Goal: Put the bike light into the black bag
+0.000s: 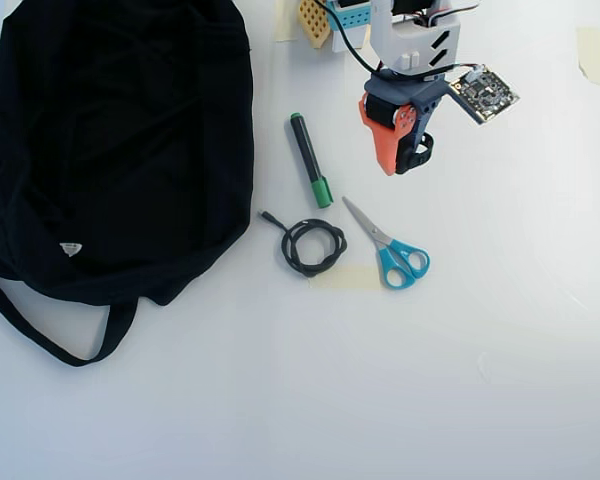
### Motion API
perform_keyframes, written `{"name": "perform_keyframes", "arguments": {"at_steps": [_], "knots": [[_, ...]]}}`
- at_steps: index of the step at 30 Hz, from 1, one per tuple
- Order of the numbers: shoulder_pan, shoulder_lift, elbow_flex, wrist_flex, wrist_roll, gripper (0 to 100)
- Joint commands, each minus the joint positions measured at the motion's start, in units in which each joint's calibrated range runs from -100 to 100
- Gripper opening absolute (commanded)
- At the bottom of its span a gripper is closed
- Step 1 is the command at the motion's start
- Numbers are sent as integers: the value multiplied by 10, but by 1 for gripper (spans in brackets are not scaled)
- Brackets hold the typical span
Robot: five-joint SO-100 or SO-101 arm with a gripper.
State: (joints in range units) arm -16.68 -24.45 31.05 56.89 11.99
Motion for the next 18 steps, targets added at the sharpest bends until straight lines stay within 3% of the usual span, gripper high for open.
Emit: {"name": "perform_keyframes", "arguments": {"at_steps": [1, 4, 11, 18], "knots": [[2, -25, -32, -32, -84, 2], [6, -26, -50, -50, -143, 2], [24, -29, -93, -77, -203, 2], [49, -94, -83, -92, -185, 2]]}}
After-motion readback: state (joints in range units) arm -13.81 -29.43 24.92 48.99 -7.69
